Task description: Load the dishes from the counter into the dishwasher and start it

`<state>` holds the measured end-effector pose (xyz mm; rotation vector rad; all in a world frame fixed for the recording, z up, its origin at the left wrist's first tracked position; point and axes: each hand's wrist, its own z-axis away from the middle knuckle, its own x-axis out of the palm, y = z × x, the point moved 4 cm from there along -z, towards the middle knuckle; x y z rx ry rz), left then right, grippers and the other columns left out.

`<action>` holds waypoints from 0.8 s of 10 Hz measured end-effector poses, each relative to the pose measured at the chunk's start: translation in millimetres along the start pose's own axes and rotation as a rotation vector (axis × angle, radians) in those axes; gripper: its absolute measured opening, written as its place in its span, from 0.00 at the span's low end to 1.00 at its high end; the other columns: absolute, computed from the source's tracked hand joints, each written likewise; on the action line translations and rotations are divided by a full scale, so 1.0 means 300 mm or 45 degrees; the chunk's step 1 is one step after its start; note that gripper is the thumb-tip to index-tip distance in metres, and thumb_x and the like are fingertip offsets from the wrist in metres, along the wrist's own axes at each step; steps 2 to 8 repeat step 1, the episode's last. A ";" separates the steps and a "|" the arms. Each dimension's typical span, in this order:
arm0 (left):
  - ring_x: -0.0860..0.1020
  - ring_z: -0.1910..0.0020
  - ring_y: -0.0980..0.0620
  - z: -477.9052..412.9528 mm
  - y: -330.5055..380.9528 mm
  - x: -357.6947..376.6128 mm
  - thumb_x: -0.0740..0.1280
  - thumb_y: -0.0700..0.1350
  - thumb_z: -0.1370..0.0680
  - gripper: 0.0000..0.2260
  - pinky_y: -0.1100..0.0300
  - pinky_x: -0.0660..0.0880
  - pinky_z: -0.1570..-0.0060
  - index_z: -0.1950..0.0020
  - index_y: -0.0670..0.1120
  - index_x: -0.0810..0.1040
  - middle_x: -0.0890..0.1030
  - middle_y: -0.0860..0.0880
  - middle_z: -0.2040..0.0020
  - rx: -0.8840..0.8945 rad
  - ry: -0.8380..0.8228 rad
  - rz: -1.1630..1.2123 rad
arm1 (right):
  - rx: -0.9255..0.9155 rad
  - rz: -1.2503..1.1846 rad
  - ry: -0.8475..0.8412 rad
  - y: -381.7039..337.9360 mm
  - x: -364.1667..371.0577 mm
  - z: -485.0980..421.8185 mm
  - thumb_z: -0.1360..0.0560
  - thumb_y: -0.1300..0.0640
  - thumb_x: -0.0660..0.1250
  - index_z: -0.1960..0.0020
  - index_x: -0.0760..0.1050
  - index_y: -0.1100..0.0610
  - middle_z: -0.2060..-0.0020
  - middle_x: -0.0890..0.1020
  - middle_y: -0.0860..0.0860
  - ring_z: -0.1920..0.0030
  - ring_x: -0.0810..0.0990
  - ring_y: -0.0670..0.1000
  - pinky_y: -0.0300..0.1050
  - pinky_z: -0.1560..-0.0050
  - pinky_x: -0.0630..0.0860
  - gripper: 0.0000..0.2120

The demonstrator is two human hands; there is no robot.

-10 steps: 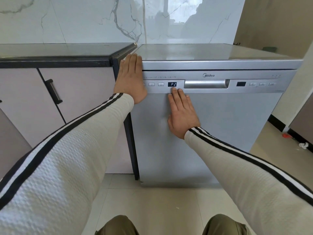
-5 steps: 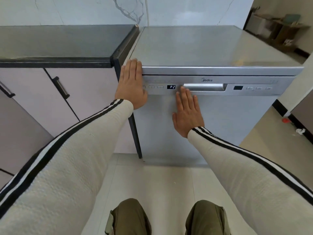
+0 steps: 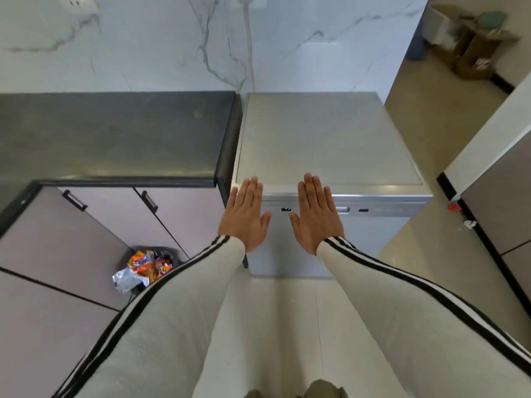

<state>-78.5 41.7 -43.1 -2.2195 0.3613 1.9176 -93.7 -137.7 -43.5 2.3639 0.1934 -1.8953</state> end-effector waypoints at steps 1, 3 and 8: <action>0.36 0.20 0.47 0.024 0.012 -0.133 0.42 0.58 0.17 0.31 0.47 0.42 0.22 0.19 0.42 0.39 0.39 0.45 0.19 0.014 -0.009 0.028 | -0.006 -0.010 0.016 -0.014 -0.167 -0.026 0.17 0.45 0.46 0.22 0.37 0.62 0.21 0.38 0.59 0.21 0.36 0.58 0.57 0.22 0.42 0.33; 0.36 0.20 0.47 0.024 0.012 -0.133 0.42 0.58 0.17 0.31 0.47 0.42 0.22 0.19 0.42 0.39 0.39 0.45 0.19 0.014 -0.009 0.028 | -0.006 -0.010 0.016 -0.014 -0.167 -0.026 0.17 0.45 0.46 0.22 0.37 0.62 0.21 0.38 0.59 0.21 0.36 0.58 0.57 0.22 0.42 0.33; 0.36 0.20 0.47 0.024 0.012 -0.133 0.42 0.58 0.17 0.31 0.47 0.42 0.22 0.19 0.42 0.39 0.39 0.45 0.19 0.014 -0.009 0.028 | -0.006 -0.010 0.016 -0.014 -0.167 -0.026 0.17 0.45 0.46 0.22 0.37 0.62 0.21 0.38 0.59 0.21 0.36 0.58 0.57 0.22 0.42 0.33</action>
